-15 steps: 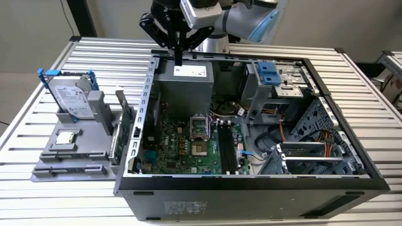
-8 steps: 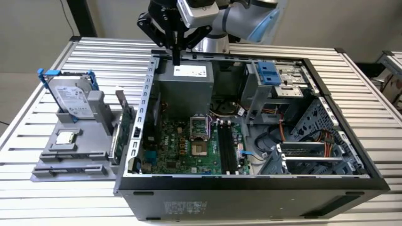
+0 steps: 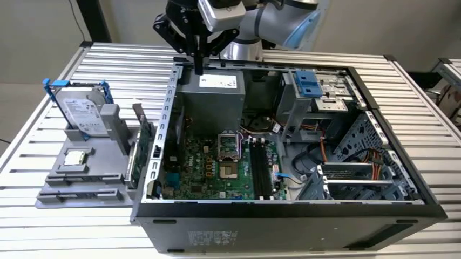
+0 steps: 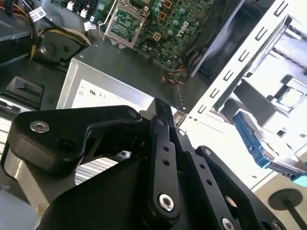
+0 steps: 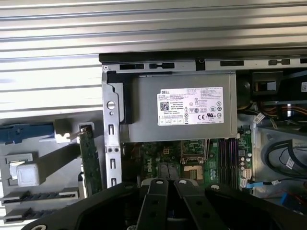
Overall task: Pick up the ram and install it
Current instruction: 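Reach for the ram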
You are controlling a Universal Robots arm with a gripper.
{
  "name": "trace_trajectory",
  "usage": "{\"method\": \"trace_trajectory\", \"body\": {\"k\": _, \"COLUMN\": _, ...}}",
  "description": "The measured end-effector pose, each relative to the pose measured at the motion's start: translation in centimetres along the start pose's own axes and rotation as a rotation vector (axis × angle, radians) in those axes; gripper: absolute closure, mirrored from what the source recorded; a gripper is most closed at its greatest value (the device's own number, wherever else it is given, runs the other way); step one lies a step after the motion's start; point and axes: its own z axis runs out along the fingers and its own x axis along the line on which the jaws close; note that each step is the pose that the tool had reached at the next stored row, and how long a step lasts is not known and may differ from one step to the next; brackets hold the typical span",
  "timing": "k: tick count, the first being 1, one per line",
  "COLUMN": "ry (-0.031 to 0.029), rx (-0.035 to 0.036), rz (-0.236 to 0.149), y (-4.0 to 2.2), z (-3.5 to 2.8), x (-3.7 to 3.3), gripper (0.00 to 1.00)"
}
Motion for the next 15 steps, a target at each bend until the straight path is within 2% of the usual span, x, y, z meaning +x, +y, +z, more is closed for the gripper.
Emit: {"method": "trace_trajectory", "body": {"k": 15, "ry": 0.0, "rx": -0.0001, "rz": -0.001, "y": 0.0, "z": -0.02, "x": 1.29, "gripper": 1.0}}
